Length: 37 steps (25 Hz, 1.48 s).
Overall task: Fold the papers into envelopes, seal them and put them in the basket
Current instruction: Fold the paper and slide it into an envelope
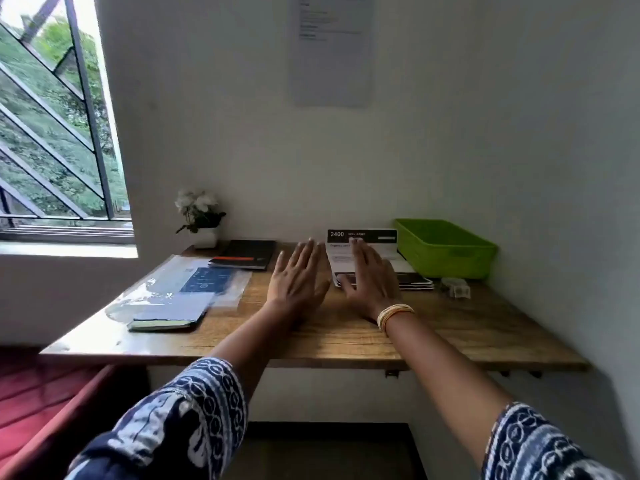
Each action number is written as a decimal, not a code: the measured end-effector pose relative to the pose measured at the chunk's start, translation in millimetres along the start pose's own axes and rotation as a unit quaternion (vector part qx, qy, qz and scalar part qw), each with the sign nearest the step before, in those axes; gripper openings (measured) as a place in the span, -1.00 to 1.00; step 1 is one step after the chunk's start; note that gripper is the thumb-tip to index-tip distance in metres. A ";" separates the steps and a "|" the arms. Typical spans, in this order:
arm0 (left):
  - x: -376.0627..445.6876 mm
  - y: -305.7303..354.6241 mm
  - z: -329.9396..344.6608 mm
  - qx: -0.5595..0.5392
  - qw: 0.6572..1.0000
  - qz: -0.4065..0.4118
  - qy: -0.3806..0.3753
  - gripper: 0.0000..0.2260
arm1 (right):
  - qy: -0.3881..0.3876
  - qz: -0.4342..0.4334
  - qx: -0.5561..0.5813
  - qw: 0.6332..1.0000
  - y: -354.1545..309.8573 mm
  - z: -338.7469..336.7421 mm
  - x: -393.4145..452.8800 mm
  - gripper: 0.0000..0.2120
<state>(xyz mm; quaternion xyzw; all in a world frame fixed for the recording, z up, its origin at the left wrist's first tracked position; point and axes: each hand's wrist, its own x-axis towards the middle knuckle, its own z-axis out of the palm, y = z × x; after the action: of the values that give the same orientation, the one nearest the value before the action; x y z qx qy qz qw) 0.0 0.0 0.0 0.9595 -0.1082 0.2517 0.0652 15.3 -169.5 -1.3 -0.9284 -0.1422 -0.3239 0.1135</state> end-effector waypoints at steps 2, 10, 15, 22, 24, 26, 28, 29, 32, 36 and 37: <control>-1.3 -1.2 3.7 -0.048 0.993 -0.027 -0.100 -0.32 | -0.039 -0.019 0.007 0.999 -3.4 -0.6 -0.3 -0.24; 4.8 -3.3 2.1 -0.017 0.965 -0.047 -0.256 -0.48 | -0.184 0.052 0.055 0.980 2.7 8.4 0.9 -0.42; 5.8 -4.1 -1.4 -0.017 0.964 -0.036 -0.263 -0.48 | -0.200 0.057 0.050 0.977 4.3 11.3 3.9 -0.49; 19.7 -30.1 -3.6 -0.109 0.966 -0.028 -0.232 -0.62 | -0.186 0.117 -0.001 0.976 -1.7 21.5 37.7 -0.40; 22.8 -35.9 2.0 -0.135 0.967 -0.048 -0.208 -0.64 | -0.206 0.142 -0.003 0.968 -4.6 26.0 48.4 -0.35; 24.0 -41.4 4.9 -0.170 0.962 -0.062 -0.206 -0.66 | -0.216 0.151 -0.002 0.965 -6.0 30.8 52.0 -0.36; 26.5 -45.9 5.6 -0.215 0.952 -0.074 -0.205 -0.70 | -0.205 0.158 -0.001 0.966 -4.2 36.3 56.8 -0.39; 27.3 -47.1 5.1 -0.235 0.947 -0.080 -0.205 -0.72 | -0.197 0.160 0.009 0.967 -3.2 38.5 58.1 -0.41; 30.2 -48.2 6.4 -0.249 0.944 -0.085 -0.198 -0.73 | -0.165 0.166 0.066 0.970 -0.2 42.7 59.8 -0.48; 29.2 -46.0 5.9 -0.244 0.946 -0.089 -0.193 -0.72 | -0.167 0.209 0.109 0.957 -2.2 42.8 59.9 -0.39; 28.8 -45.5 5.1 -0.244 0.946 -0.089 -0.192 -0.72 | -0.171 0.219 0.116 0.954 -2.7 43.7 60.3 -0.38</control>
<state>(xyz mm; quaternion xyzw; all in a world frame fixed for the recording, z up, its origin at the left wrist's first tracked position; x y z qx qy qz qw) 37.8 38.0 6.7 0.9502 -0.0910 0.0213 0.2974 84.4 -142.3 3.8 -0.9586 0.0111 -0.1090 0.2628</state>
